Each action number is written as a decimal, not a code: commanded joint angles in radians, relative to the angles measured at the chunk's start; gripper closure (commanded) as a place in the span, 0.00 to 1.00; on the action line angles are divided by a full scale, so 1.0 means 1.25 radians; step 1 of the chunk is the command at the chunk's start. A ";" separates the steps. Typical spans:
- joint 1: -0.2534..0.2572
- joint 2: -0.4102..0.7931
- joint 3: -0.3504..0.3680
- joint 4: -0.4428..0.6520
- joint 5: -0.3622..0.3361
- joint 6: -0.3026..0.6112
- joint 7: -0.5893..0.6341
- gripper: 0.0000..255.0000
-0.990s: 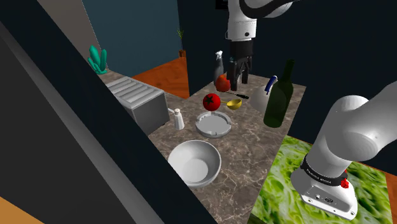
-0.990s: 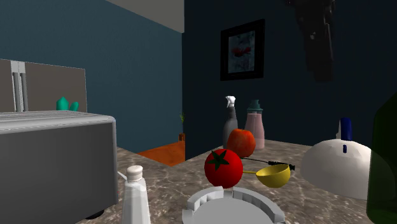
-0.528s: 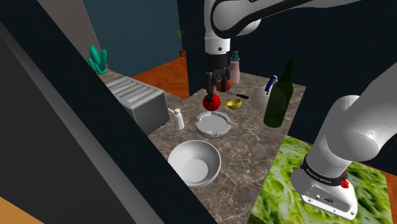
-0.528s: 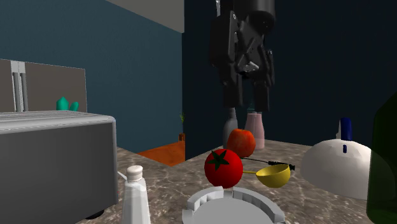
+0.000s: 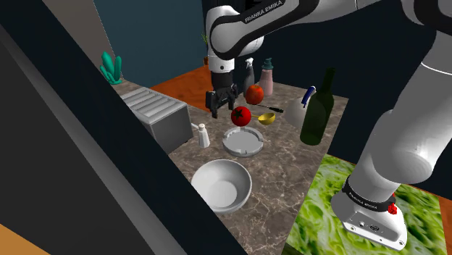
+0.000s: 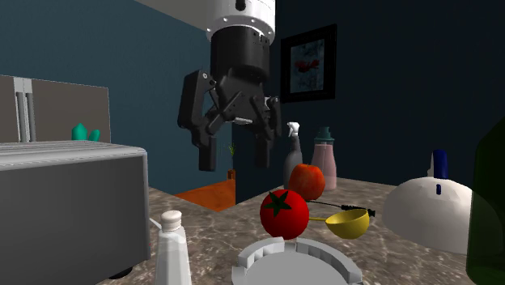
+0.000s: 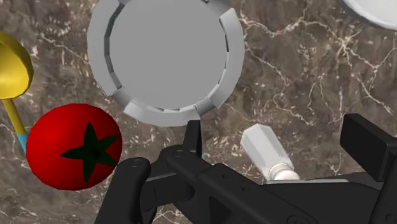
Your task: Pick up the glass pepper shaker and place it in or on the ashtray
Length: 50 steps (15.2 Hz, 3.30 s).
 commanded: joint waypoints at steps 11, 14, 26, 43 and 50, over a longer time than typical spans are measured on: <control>0.027 0.277 0.012 0.219 -0.036 0.090 0.070 0.00; 0.029 0.289 0.012 0.203 -0.036 0.119 0.071 0.00; 0.030 0.296 0.013 0.195 -0.037 0.133 0.071 1.00; 0.028 0.256 0.013 0.250 -0.036 0.039 0.078 1.00; 0.028 0.238 0.014 0.301 -0.036 -0.030 0.084 1.00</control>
